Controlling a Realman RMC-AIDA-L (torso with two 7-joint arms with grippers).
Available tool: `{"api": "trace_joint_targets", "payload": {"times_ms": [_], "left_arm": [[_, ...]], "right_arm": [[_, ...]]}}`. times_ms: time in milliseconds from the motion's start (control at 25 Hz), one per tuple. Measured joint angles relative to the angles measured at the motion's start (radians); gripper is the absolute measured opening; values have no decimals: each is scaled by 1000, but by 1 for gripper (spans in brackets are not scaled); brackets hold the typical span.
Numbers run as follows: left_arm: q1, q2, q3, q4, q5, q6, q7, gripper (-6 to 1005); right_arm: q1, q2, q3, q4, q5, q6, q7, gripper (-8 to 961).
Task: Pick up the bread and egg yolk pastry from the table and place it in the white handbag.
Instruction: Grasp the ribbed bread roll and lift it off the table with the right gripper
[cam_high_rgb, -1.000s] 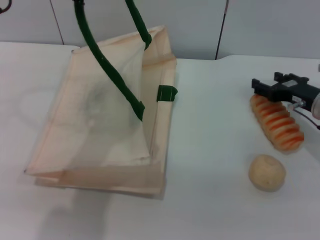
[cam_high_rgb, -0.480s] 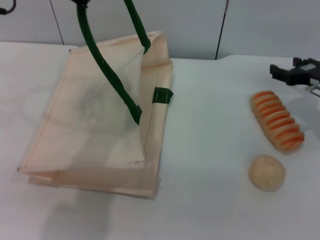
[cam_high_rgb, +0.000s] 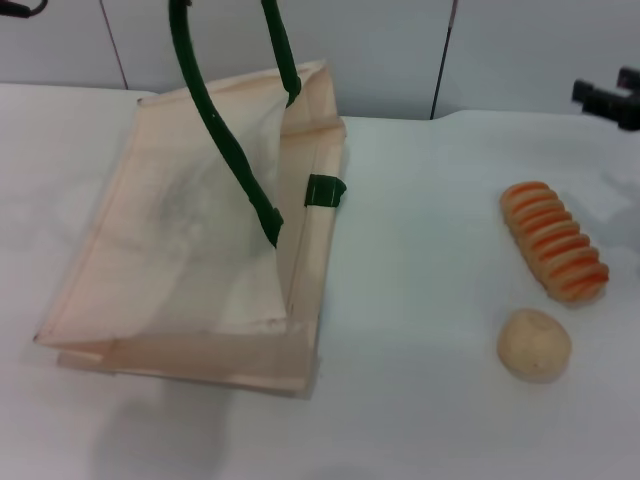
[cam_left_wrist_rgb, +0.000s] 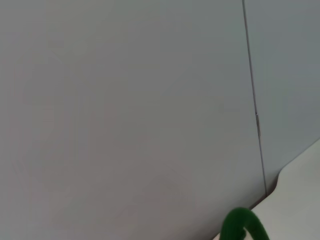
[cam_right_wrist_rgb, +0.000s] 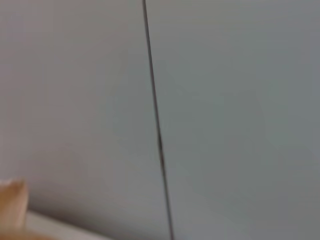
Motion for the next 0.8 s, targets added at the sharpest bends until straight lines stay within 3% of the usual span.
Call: {"api": "trace_joint_targets", "payload": {"times_ms": [320, 800], "left_arm": [[-2, 2, -9, 0, 8, 0, 0, 111], [-4, 3, -12, 0, 44, -1, 11, 112]], "right_arm": [[1, -3, -9, 22, -152, -5, 45, 745], [10, 2, -231, 35, -336, -39, 212, 747]]}}
